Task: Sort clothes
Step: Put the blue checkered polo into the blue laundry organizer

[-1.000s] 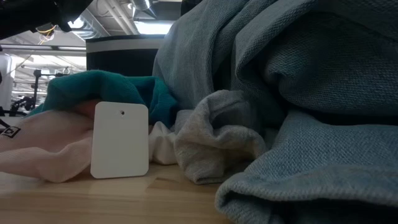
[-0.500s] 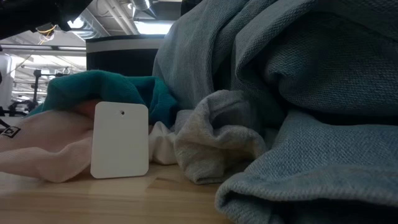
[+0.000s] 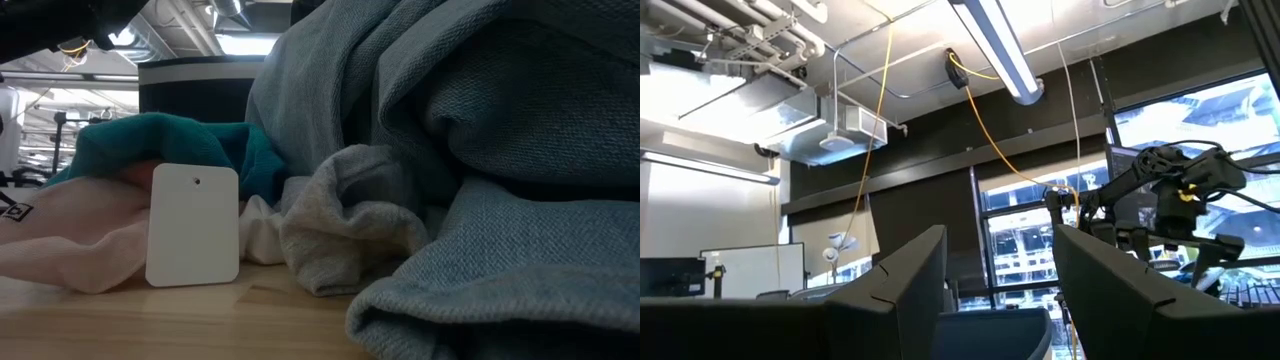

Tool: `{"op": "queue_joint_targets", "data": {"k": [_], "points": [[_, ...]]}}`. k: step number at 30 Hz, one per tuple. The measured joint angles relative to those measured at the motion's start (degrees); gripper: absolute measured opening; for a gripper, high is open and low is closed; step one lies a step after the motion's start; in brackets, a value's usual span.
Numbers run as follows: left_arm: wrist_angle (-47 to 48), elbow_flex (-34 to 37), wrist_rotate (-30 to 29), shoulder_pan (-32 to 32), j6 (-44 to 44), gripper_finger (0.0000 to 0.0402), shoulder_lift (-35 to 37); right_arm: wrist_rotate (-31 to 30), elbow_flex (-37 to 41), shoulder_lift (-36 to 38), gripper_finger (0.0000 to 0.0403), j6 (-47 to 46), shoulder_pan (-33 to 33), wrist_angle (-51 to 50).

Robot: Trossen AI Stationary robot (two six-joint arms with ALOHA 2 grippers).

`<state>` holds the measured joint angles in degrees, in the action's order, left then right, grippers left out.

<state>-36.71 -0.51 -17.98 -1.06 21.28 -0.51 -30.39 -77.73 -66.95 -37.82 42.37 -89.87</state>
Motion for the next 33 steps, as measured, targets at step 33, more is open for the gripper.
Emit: {"op": "queue_joint_targets", "data": {"k": [33], "points": [[0.0, 0.0, 0.0, 0.0, 0.2, 0.018, 0.0, 4.4, 8.8, -1.4, 0.031, 6.7, 0.0, 21.5]]}}
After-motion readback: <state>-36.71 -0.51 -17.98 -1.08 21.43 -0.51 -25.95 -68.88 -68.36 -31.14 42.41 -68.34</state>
